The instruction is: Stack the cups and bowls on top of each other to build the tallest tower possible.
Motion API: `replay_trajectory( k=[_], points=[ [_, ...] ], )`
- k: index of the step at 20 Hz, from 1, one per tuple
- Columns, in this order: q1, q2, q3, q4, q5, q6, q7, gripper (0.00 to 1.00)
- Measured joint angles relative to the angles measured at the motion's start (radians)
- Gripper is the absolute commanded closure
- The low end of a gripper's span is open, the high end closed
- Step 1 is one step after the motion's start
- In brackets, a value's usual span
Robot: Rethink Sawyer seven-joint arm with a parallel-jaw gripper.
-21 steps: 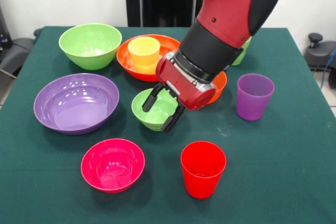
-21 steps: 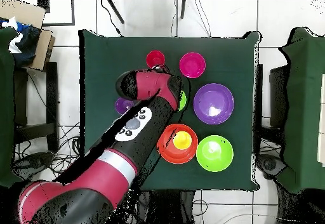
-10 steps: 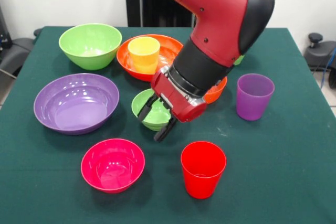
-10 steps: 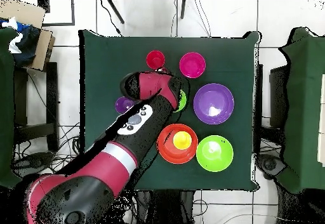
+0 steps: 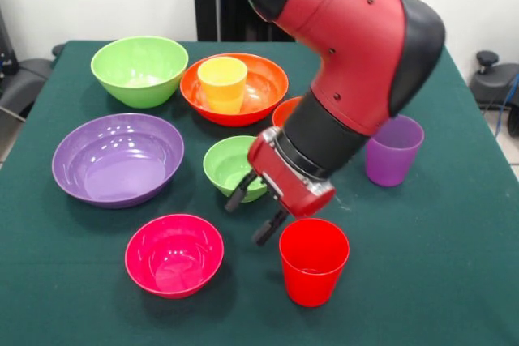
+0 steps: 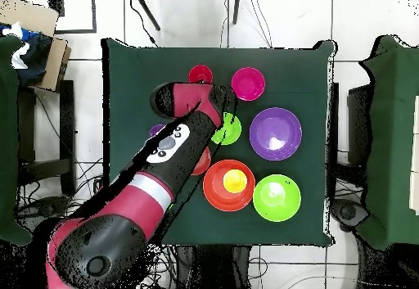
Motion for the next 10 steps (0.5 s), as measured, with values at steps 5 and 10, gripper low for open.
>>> replay_trajectory(
  k=[5,10],
  points=[
    [-0.013,0.046,-0.051,-0.118,0.043,0.110,0.005,0.00],
    [-0.033,0.090,-0.121,-0.263,0.101,0.231,0.027,0.00]
  ],
)
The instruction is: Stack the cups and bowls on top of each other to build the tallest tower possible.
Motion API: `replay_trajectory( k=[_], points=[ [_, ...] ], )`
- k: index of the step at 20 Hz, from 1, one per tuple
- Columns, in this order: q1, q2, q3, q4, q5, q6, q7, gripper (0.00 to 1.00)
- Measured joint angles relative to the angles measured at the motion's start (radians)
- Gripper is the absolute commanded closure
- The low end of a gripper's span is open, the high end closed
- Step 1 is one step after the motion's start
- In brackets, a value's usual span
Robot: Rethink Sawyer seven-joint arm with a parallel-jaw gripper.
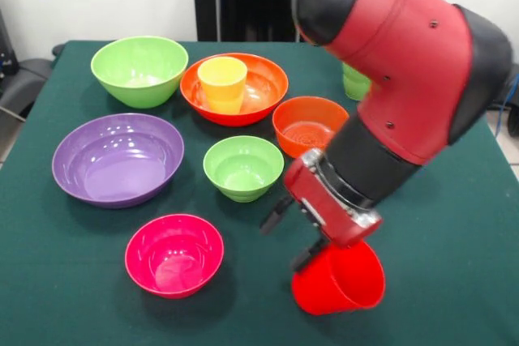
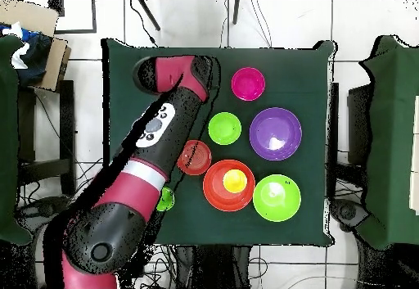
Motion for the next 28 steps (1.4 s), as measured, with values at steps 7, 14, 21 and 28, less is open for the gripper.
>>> replay_trajectory(
  k=[7,14,21,28],
  points=[
    [-0.048,0.046,-0.121,-0.202,0.112,0.143,0.038,0.00],
    [-0.146,0.069,-0.356,-0.426,0.342,0.344,0.088,0.00],
    [-0.247,0.048,-0.737,-0.545,0.798,0.464,0.089,0.00],
    [-0.294,-0.002,-1.112,-0.549,1.259,0.507,0.089,0.00]
  ],
)
